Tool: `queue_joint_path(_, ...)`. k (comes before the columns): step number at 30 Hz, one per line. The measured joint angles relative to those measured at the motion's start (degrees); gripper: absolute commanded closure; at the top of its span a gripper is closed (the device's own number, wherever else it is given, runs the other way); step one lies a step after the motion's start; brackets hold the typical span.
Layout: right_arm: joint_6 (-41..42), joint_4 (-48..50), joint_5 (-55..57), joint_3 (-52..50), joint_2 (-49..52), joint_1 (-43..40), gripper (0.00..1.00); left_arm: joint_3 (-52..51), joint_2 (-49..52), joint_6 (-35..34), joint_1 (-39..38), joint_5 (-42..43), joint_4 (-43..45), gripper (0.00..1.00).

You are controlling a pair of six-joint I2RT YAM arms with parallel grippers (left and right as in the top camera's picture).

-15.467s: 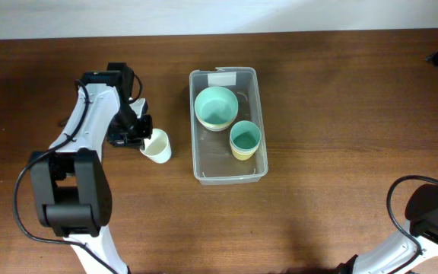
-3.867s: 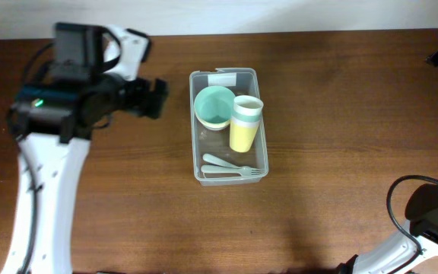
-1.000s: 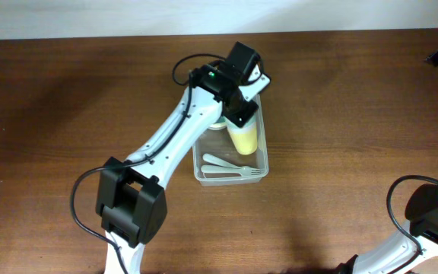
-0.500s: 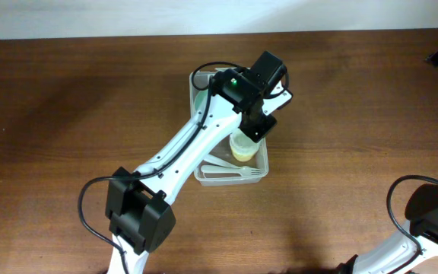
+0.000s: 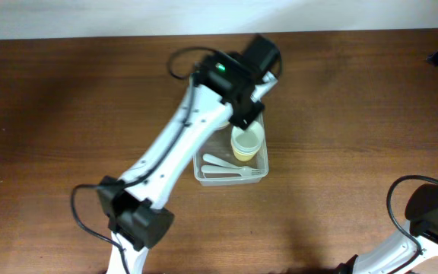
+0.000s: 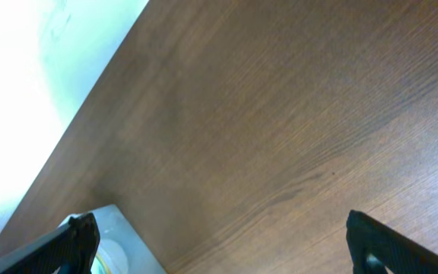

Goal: Pack container

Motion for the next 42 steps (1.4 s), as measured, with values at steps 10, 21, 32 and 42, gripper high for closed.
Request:
queue_joint_path(10, 0.0, -0.02, 0.02, 0.0, 0.0, 0.0, 0.01, 18.56, -7.85, -6.91, 22.43, -2.19, -10.73, 0.0)
queue_joint_path(21, -0.04, -0.02, 0.0, 0.0, 0.0, 0.0, 0.01, 18.73, -11.04, -7.28, 44.52, -1.7, -10.8, 0.0)
queue_joint_path(32, 0.02, -0.02, 0.0, 0.0, 0.0, 0.0, 0.01, 18.71, -11.02, -7.3, 49.48, -1.66, -10.82, 0.0)
queue_joint_path(42, -0.02, -0.02, 0.0, 0.0, 0.0, 0.39, 0.01, 18.71, -11.02, -7.3, 49.48, -1.66, -10.82, 0.0)
